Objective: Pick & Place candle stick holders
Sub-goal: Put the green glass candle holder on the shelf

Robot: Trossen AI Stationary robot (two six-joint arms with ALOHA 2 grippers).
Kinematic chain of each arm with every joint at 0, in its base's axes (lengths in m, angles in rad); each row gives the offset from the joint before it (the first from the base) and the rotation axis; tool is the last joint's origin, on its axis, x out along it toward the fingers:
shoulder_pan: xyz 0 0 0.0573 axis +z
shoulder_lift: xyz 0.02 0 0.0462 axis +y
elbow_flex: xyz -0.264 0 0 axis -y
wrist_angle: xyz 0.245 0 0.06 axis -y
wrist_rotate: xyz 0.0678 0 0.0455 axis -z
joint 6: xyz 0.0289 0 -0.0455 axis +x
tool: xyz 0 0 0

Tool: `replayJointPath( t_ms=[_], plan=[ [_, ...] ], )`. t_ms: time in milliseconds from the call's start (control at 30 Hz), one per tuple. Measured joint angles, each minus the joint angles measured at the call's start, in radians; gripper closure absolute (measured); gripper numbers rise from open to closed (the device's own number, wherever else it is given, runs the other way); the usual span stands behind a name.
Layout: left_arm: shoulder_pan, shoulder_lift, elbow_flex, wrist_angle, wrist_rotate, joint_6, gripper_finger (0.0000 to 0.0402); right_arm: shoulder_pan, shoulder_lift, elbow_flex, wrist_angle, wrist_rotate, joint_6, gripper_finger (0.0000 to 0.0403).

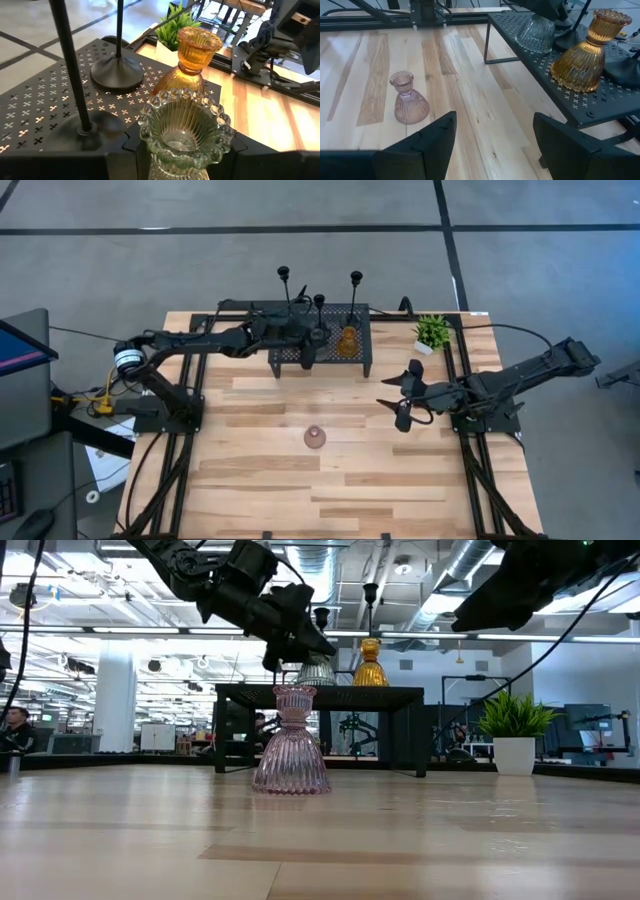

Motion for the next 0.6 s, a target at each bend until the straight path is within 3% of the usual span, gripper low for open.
replayJointPath(
  t_ms=[600],
  plan=[
    [0.000,0.005,-0.005,0.047,-0.004,-0.008,0.0259,0.000,0.000,0.000,0.002,0.000,0.000,0.0148]
  ],
)
